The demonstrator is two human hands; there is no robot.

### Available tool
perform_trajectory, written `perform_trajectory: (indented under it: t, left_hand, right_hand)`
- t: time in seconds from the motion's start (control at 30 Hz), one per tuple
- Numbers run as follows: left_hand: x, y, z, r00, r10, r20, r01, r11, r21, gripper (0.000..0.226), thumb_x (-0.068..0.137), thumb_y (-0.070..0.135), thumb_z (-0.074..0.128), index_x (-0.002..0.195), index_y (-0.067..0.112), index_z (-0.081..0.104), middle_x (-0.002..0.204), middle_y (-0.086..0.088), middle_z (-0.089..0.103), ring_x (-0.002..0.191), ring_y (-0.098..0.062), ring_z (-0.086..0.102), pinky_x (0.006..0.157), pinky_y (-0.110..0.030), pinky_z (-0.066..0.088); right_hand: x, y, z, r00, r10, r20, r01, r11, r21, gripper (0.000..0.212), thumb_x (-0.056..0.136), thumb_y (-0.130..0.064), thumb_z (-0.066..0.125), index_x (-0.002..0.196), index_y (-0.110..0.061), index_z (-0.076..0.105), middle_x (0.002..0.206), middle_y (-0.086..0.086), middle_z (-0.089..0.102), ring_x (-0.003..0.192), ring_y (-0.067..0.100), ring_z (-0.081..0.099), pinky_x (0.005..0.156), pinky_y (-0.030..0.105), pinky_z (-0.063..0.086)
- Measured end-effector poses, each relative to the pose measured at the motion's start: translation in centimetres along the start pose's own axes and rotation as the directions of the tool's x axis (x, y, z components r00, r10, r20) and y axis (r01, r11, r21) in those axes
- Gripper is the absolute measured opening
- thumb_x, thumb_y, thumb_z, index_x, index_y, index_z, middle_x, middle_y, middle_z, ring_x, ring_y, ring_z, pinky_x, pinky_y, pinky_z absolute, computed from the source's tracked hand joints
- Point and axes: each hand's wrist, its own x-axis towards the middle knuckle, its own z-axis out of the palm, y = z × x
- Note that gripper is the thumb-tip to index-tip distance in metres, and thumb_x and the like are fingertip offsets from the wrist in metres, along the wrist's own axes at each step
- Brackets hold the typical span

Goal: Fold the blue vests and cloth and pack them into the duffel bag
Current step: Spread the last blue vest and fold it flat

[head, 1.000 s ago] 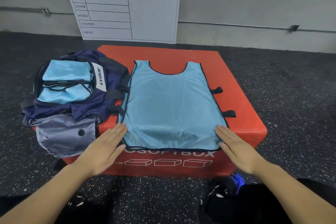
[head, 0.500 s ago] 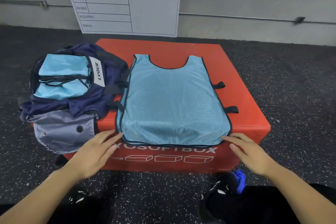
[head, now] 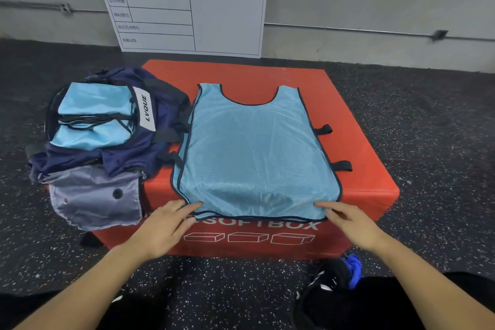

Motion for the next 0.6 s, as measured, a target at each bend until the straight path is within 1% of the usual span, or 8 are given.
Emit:
perform_trajectory:
  t: [0.07, 0.13, 0.23, 0.3, 0.33, 0.4, 0.47, 0.6]
  left_hand:
    - [0.3, 0.6, -0.2, 1.000, 0.013, -0.010, -0.013, 1.000, 0.002, 0.054, 0.101, 0.053, 0.035, 0.151, 0.034, 0.041, 0.108, 0.018, 0.052, 0.106, -0.004, 0.049, 0.099, -0.031, 0.045]
    - [0.3, 0.7, -0.5, 0.999, 0.039, -0.039, -0.038, 0.999, 0.015, 0.051, 0.092, 0.024, 0.057, 0.142, 0.030, 0.052, 0.105, 0.018, 0.056, 0.102, -0.005, 0.053, 0.098, -0.033, 0.049]
    - [0.3, 0.4, -1.3, 0.991, 0.037, -0.126, -0.034, 0.999, 0.022, 0.062, 0.073, -0.003, 0.065, 0.127, 0.027, 0.064, 0.102, 0.017, 0.061, 0.098, -0.009, 0.060, 0.095, -0.035, 0.052]
    - [0.1, 0.5, -2.6, 0.977, -0.005, -0.213, 0.003, 1.000, -0.010, 0.056, 0.071, -0.006, 0.069, 0.118, 0.026, 0.068, 0.105, 0.014, 0.065, 0.100, -0.013, 0.063, 0.093, -0.030, 0.051]
    - [0.0, 0.6, -3.3, 0.966, -0.032, -0.256, 0.023, 0.999, -0.037, 0.052, 0.072, -0.006, 0.071, 0.113, 0.025, 0.069, 0.107, 0.012, 0.067, 0.099, -0.013, 0.063, 0.089, -0.028, 0.049]
    - [-0.1, 0.9, -4.7, 0.948, -0.078, -0.309, 0.052, 0.995, -0.091, 0.043, 0.076, -0.003, 0.074, 0.107, 0.026, 0.070, 0.107, 0.014, 0.067, 0.098, -0.010, 0.062, 0.083, -0.027, 0.048]
    - [0.0, 1.1, -5.8, 0.936, -0.084, -0.340, 0.036, 0.989, -0.144, 0.033, 0.080, 0.002, 0.077, 0.101, 0.027, 0.070, 0.103, 0.016, 0.068, 0.096, -0.008, 0.062, 0.081, -0.027, 0.047]
    - [1.4, 1.6, -8.1, 0.919, -0.046, -0.391, -0.054, 0.969, -0.242, 0.008, 0.087, 0.027, 0.077, 0.091, 0.028, 0.070, 0.092, 0.014, 0.062, 0.088, -0.004, 0.060, 0.079, -0.023, 0.046]
  right_hand:
    - [0.0, -0.1, 0.0, 1.000, 0.022, 0.019, -0.022, 1.000, 0.014, 0.030, 0.105, -0.022, 0.055, 0.126, -0.041, 0.067, 0.137, -0.019, 0.060, 0.134, 0.000, 0.047, 0.113, 0.023, 0.030]
    - [-0.2, -0.4, -0.3, 0.999, 0.031, 0.026, -0.031, 0.999, 0.024, 0.032, 0.103, -0.015, 0.059, 0.119, -0.040, 0.070, 0.130, -0.020, 0.064, 0.130, 0.002, 0.052, 0.114, 0.025, 0.033]
    - [-0.5, -0.6, -1.2, 0.998, 0.026, -0.061, -0.023, 0.998, 0.052, 0.049, 0.092, 0.001, 0.067, 0.105, -0.045, 0.077, 0.109, -0.013, 0.075, 0.105, 0.016, 0.067, 0.101, 0.028, 0.047]
    - [-0.9, -0.9, -2.1, 0.993, 0.014, -0.114, -0.002, 0.994, 0.106, 0.061, 0.085, 0.011, 0.070, 0.102, -0.047, 0.076, 0.092, -0.007, 0.076, 0.083, 0.023, 0.065, 0.082, 0.023, 0.050]
    - [-1.1, -1.1, -2.4, 0.991, -0.001, -0.134, 0.018, 0.993, 0.121, 0.063, 0.081, 0.014, 0.070, 0.103, -0.045, 0.076, 0.090, -0.004, 0.075, 0.080, 0.024, 0.065, 0.080, 0.023, 0.050]
    - [-1.3, -1.6, -3.1, 0.983, -0.040, -0.178, 0.061, 0.992, 0.114, 0.060, 0.078, 0.015, 0.073, 0.102, -0.040, 0.077, 0.102, -0.005, 0.077, 0.092, 0.020, 0.069, 0.088, 0.025, 0.051]
    - [-1.2, -2.3, -3.6, 0.974, -0.075, -0.211, 0.100, 0.989, 0.107, 0.052, 0.077, 0.010, 0.078, 0.100, -0.036, 0.077, 0.105, -0.017, 0.075, 0.097, 0.005, 0.068, 0.091, 0.017, 0.049]
    - [-0.1, -4.6, -4.9, 0.936, -0.134, -0.326, 0.178, 0.978, 0.112, 0.041, 0.078, 0.011, 0.078, 0.094, -0.027, 0.077, 0.093, -0.019, 0.075, 0.082, 0.001, 0.065, 0.081, 0.008, 0.046]
